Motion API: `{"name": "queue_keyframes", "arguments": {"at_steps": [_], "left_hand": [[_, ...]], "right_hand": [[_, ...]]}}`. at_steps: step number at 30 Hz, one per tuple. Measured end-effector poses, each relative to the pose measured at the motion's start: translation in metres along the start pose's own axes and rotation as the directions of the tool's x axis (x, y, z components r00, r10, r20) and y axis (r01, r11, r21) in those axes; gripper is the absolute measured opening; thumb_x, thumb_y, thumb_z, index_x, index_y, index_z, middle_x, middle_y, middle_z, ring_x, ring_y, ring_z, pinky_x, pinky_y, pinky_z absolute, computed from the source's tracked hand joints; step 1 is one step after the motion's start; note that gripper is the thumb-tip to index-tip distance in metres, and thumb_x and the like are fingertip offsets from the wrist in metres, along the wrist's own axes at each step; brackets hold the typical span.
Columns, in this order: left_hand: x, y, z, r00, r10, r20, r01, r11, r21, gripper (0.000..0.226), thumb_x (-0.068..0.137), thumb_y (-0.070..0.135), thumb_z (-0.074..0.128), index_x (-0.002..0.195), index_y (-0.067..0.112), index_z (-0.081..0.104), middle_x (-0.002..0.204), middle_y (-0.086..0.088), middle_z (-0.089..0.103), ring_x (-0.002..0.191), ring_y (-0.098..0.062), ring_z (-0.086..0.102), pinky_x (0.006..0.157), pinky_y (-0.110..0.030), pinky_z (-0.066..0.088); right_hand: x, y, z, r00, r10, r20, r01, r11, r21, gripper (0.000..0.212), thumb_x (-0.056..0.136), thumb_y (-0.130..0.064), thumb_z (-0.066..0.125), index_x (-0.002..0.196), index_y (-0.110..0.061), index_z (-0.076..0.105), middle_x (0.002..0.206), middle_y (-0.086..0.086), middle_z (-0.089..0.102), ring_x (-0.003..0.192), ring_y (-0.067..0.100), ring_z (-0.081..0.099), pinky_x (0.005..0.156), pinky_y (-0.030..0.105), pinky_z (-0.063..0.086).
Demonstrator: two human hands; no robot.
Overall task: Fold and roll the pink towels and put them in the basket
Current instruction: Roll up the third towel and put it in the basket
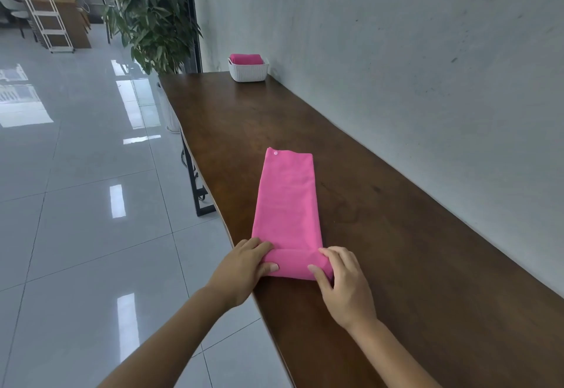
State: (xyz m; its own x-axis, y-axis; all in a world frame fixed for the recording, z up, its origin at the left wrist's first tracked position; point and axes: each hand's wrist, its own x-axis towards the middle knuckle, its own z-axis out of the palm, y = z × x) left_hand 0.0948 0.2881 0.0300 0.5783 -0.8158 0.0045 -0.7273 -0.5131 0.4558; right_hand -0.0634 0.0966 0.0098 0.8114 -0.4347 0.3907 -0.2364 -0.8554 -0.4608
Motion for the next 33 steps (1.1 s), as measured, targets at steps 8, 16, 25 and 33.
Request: {"name": "queue_keyframes", "arguments": {"at_steps": [8, 16, 25, 33], "left_hand": [[-0.026, 0.005, -0.004, 0.972, -0.028, 0.233, 0.075, 0.978, -0.195, 0.047, 0.1, 0.06, 0.031, 0.118, 0.022, 0.054, 0.111, 0.003, 0.059, 0.099, -0.014, 0.058, 0.091, -0.032, 0.052], [-0.042, 0.011, 0.012, 0.967, 0.079, -0.241, -0.065, 0.996, 0.067, 0.04, 0.105, 0.053, 0.027, 0.122, 0.029, 0.053, 0.121, 0.013, 0.049, 0.109, -0.008, 0.045, 0.097, -0.024, 0.045], [-0.033, 0.003, 0.021, 0.946, 0.198, -0.255, -0.143, 0.965, 0.221, 0.06, 0.098, 0.066, 0.037, 0.132, 0.02, 0.057, 0.125, 0.006, 0.059, 0.113, -0.013, 0.055, 0.097, -0.03, 0.051], [0.002, 0.011, -0.015, 0.996, -0.038, 0.075, 0.036, 0.999, 0.02, 0.066, 0.087, 0.071, 0.02, 0.106, 0.018, 0.055, 0.104, 0.002, 0.059, 0.093, -0.016, 0.052, 0.087, -0.033, 0.048]], "right_hand": [[-0.037, 0.004, -0.016, 0.985, -0.063, 0.16, 0.067, 0.998, -0.015, 0.068, 0.091, -0.076, 0.039, 0.135, -0.026, 0.052, 0.124, -0.017, 0.049, 0.115, -0.001, 0.047, 0.097, 0.017, 0.042], [-0.026, -0.001, -0.021, 0.961, 0.089, 0.262, -0.122, 0.986, 0.112, 0.066, 0.084, -0.083, 0.035, 0.122, -0.034, 0.056, 0.114, -0.019, 0.055, 0.109, -0.002, 0.05, 0.091, 0.019, 0.044], [0.021, 0.007, -0.011, 0.924, 0.188, 0.334, -0.273, 0.934, 0.23, 0.026, 0.09, -0.053, 0.062, 0.089, -0.027, 0.057, 0.097, -0.009, 0.055, 0.099, 0.01, 0.053, 0.085, 0.029, 0.045], [0.014, -0.011, -0.007, 1.0, 0.0, 0.003, -0.001, 0.992, 0.129, 0.033, 0.096, -0.058, 0.052, 0.095, -0.026, 0.058, 0.094, -0.015, 0.056, 0.091, 0.002, 0.052, 0.08, 0.005, 0.037]]}}
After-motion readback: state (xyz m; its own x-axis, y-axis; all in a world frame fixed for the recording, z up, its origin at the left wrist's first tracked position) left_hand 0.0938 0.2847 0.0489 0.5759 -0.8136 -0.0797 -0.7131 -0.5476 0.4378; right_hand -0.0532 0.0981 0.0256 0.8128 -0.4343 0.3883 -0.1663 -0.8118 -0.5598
